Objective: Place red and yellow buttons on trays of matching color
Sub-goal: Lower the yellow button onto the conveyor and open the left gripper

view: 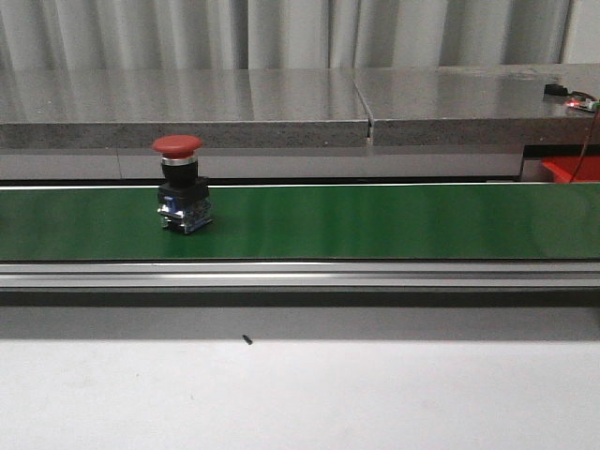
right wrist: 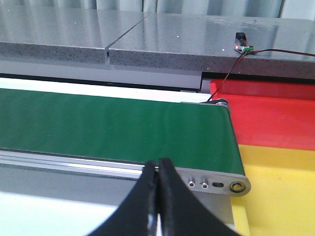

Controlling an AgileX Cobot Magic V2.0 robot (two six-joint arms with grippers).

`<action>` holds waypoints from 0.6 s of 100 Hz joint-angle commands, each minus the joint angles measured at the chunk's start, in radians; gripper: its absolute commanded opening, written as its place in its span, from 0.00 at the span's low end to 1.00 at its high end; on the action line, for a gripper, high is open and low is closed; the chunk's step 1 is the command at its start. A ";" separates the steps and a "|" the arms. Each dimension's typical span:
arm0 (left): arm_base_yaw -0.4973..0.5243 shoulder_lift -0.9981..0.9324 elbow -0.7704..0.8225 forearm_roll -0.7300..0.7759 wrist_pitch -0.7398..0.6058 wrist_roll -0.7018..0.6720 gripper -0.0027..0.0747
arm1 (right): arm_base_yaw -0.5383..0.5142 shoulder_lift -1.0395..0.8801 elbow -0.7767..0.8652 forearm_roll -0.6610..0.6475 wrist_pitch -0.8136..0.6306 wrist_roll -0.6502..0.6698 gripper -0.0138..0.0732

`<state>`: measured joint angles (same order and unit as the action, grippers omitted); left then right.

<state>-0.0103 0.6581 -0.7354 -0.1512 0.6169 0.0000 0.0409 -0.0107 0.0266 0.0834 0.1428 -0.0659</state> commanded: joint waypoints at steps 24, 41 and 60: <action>-0.014 -0.252 0.202 -0.016 -0.126 0.000 0.39 | 0.002 -0.019 -0.016 -0.007 -0.082 -0.002 0.03; -0.014 -0.271 0.239 -0.016 -0.179 0.000 0.01 | 0.002 -0.019 -0.016 -0.007 -0.178 -0.002 0.03; -0.014 -0.271 0.240 -0.016 -0.186 0.000 0.01 | 0.002 -0.019 -0.038 -0.007 -0.225 -0.002 0.03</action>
<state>-0.0164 0.3813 -0.4686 -0.1536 0.5183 0.0000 0.0409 -0.0107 0.0266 0.0834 0.0089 -0.0659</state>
